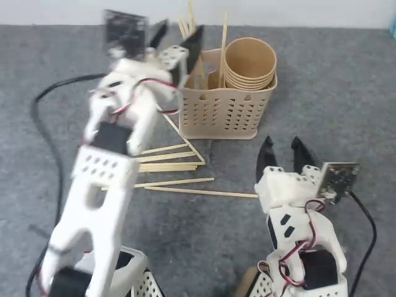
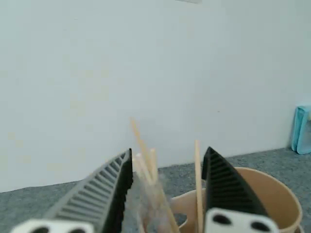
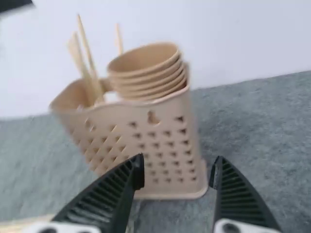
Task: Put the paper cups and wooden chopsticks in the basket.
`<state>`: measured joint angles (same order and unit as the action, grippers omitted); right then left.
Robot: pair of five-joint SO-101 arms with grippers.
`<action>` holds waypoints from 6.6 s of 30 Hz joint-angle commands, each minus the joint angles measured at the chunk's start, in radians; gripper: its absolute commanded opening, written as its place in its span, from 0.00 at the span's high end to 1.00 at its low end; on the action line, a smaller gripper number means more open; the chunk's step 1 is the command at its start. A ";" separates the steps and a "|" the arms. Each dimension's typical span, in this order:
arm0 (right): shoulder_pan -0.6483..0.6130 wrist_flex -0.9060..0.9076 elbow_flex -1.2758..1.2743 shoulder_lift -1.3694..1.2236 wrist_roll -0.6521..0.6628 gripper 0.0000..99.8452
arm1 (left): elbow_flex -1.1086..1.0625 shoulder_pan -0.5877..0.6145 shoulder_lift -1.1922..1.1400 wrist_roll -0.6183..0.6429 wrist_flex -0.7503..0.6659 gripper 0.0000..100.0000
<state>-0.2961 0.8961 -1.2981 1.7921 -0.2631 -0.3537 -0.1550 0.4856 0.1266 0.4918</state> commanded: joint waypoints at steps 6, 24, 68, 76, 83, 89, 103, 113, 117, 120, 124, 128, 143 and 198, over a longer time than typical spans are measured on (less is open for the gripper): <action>-0.344 0.117 0.011 -0.021 0.213 0.77 | 0.058 0.282 0.428 -0.011 0.471 0.78; -0.556 0.111 0.468 -1.026 0.419 0.77 | -0.328 0.971 0.500 -0.051 0.572 0.78; -0.607 0.170 1.180 -2.143 0.638 0.63 | 0.170 1.502 -0.517 -0.084 0.269 0.77; -0.593 0.163 1.229 -2.233 0.638 0.64 | 0.170 1.505 -0.517 -0.084 0.269 0.77; -0.598 0.208 1.234 -2.210 0.631 0.98 | 0.170 1.507 -0.517 -0.084 0.272 0.77; -0.593 0.269 1.226 -2.130 0.631 0.99 | 0.170 1.505 -0.516 -0.084 0.301 0.77; -0.553 0.378 1.223 -1.673 0.637 0.99 | 0.170 1.505 -0.509 -0.084 0.304 0.78; -0.464 0.311 1.221 -1.348 0.601 0.99 | 0.170 1.494 -0.509 -0.084 0.324 0.78; -0.423 0.200 1.221 -1.274 0.503 0.99 | 0.170 1.494 -0.509 -0.084 0.331 0.78; -0.384 0.113 1.221 -1.239 0.400 0.99 | 0.170 1.496 -0.509 -0.084 0.331 0.78; -0.325 -0.016 1.221 -1.227 0.245 0.99 | 0.170 1.496 -0.509 -0.084 0.331 0.78; -0.248 -0.179 1.183 -1.228 0.167 0.99 | 0.170 1.496 -0.509 -0.084 0.331 0.78; -0.194 -1.119 0.689 -1.260 0.149 0.99 | 0.156 1.496 -0.514 -0.084 0.330 0.78; -0.255 0.206 0.605 -0.684 -0.169 0.80 | -0.377 0.428 0.117 -0.463 0.651 0.77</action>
<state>-0.5155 1.0879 -0.6460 1.0925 -0.3874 -0.7327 0.3790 0.5577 -0.2509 1.1301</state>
